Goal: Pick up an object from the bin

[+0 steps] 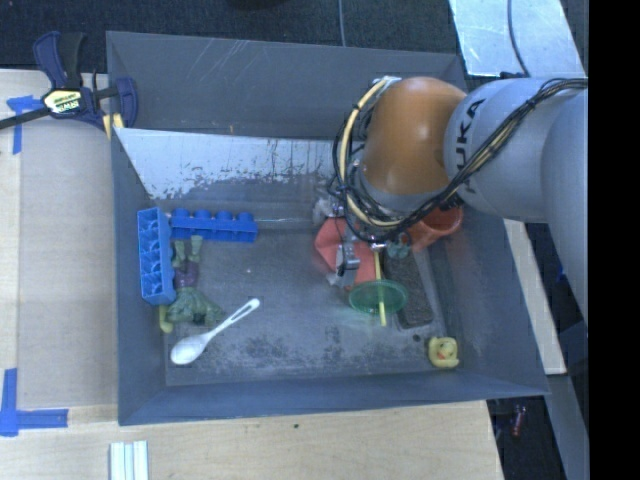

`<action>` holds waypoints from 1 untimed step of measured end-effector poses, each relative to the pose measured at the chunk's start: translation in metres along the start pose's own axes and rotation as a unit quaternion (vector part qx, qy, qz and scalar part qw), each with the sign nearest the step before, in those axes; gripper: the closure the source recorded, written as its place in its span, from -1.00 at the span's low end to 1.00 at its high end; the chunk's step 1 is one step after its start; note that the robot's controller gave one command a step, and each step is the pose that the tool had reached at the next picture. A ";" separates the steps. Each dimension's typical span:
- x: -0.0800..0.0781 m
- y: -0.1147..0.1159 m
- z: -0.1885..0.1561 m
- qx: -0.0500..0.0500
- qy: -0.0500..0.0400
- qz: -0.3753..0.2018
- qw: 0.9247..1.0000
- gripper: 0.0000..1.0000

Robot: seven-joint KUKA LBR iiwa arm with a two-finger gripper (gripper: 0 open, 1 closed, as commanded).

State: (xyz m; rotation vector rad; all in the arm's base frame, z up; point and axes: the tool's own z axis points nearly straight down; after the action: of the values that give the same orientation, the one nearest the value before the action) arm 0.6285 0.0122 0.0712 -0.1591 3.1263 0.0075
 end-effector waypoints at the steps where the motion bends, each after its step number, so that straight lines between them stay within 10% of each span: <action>1: 0.016 -0.061 -0.009 0.002 -0.004 0.045 0.999 -1.00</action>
Offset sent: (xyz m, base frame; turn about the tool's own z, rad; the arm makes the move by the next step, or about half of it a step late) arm 0.0000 0.0000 0.0000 0.0000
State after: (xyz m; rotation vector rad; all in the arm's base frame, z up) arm 0.6186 -0.0501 0.0796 -0.0175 3.1229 0.0027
